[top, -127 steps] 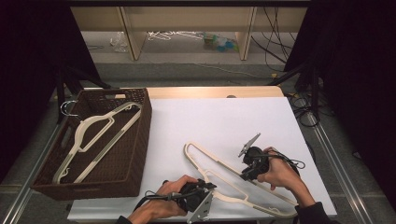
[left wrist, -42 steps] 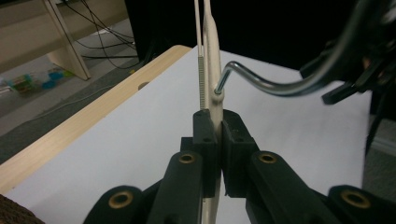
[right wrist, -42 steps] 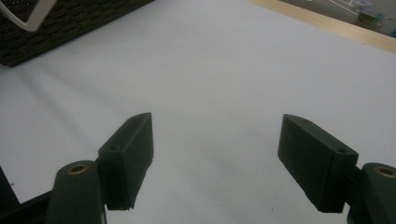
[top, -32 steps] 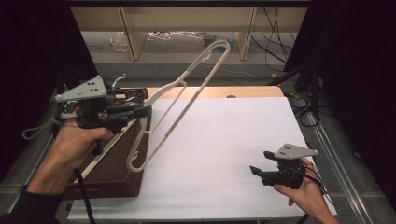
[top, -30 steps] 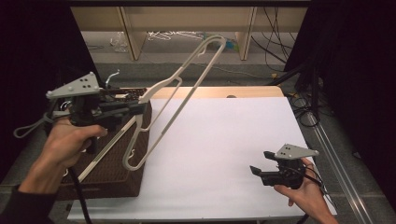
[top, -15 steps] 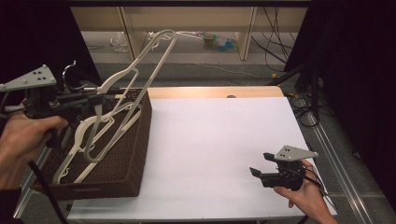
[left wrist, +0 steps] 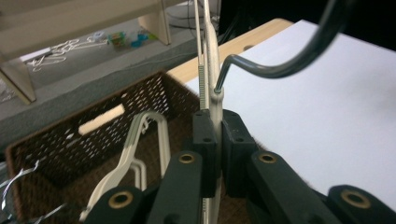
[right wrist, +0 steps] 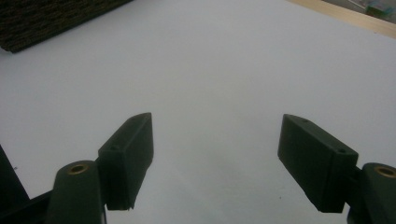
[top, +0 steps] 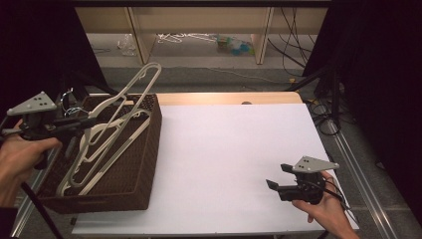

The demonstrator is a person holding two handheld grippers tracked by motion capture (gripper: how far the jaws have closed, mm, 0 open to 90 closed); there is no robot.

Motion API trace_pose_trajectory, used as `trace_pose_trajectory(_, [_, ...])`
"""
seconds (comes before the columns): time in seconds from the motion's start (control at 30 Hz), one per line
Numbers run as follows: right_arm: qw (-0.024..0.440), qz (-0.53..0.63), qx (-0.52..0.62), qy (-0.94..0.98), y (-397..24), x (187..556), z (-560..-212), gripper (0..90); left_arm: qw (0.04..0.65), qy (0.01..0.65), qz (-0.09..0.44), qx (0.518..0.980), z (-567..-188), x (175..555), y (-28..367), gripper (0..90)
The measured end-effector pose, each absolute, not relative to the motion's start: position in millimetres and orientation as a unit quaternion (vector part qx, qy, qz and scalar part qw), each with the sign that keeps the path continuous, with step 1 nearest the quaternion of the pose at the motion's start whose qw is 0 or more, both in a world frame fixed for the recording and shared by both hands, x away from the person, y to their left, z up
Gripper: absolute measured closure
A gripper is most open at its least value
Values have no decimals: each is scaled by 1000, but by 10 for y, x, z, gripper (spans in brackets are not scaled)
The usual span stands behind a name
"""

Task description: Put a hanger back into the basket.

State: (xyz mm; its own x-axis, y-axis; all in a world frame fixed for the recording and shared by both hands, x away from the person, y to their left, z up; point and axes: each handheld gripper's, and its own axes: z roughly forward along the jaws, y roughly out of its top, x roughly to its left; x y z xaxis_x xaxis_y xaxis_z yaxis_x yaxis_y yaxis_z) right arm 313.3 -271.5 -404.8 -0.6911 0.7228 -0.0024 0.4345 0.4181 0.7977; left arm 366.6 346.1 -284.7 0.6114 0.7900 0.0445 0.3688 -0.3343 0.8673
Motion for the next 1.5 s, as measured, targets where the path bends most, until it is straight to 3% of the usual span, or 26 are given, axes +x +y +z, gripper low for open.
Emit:
trace_pose_trajectory(0.57, [171, 409, 357, 822, -2734, 3132, -4072, 279, 388, 401, 225, 799, -3268, 3788, 3775, 854])
trace_pose_trajectory(0.83, [166, 406, 361, 823, -2749, 3135, -4086, 279, 387, 401, 213, 803, -3438, 3924, 3761, 853])
trace_pose_trajectory(1.13, [164, 404, 361, 824, -2758, 3135, -4102, 279, 339, 414, 187, 824, -3527, 4077, 3659, 851])
trace_pose_trajectory(1.5, [164, 401, 359, 827, -2747, 3137, -4123, 279, 355, 452, 176, 799, -3605, 4162, 3777, 844])
